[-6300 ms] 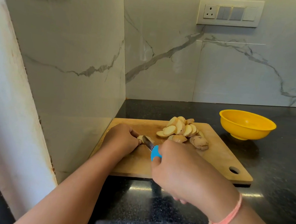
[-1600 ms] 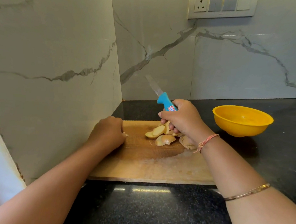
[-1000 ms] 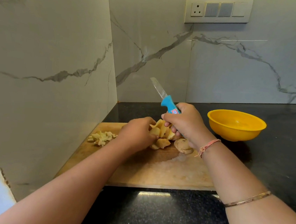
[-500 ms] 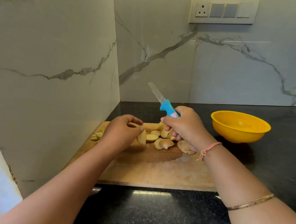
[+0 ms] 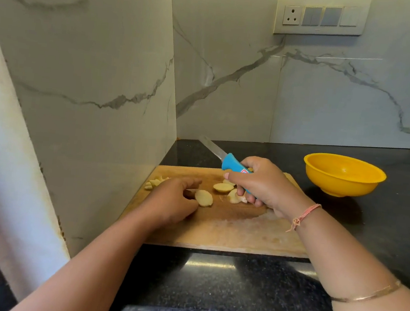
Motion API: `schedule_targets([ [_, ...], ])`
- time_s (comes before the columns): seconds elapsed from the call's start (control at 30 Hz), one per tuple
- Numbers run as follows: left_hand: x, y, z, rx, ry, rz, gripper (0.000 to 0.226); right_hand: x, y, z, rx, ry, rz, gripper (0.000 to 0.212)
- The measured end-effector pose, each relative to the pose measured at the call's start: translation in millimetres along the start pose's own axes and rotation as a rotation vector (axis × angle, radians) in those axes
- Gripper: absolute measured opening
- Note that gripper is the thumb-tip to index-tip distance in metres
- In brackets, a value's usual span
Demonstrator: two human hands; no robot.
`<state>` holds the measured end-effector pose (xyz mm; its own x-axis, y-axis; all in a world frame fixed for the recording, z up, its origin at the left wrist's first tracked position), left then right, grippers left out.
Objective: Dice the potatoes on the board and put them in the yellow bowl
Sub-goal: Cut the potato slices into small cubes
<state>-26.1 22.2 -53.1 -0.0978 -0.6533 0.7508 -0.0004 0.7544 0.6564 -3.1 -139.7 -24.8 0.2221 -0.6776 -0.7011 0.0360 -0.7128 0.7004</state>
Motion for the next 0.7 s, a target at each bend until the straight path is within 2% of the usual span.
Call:
schedule_targets([
  [0.4, -2.1, -1.7, -6.2, 0.106, -0.04, 0.051, 0.062, -21.9, -6.4, 65.9, -0.027, 0.003, 0.471, 0.039],
  [0.7, -4.6, -4.2, -7.5, 0.108, -0.009, 0.1, 0.056, -35.8, -15.9, 75.3, -0.031, -0.018, 0.634, 0.037],
])
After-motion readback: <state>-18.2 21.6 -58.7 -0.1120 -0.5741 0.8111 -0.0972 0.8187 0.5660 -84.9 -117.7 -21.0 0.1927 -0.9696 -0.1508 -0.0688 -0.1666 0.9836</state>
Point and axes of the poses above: each hand's wrist, its own z-axis away from the middle knuckle, its own y-axis out of the back of the hand, x = y × z, the point moved 6 cm from there along -z, towards the middle knuckle, and after that the axes turned 11 degrees about z, right-handed, at the moved point
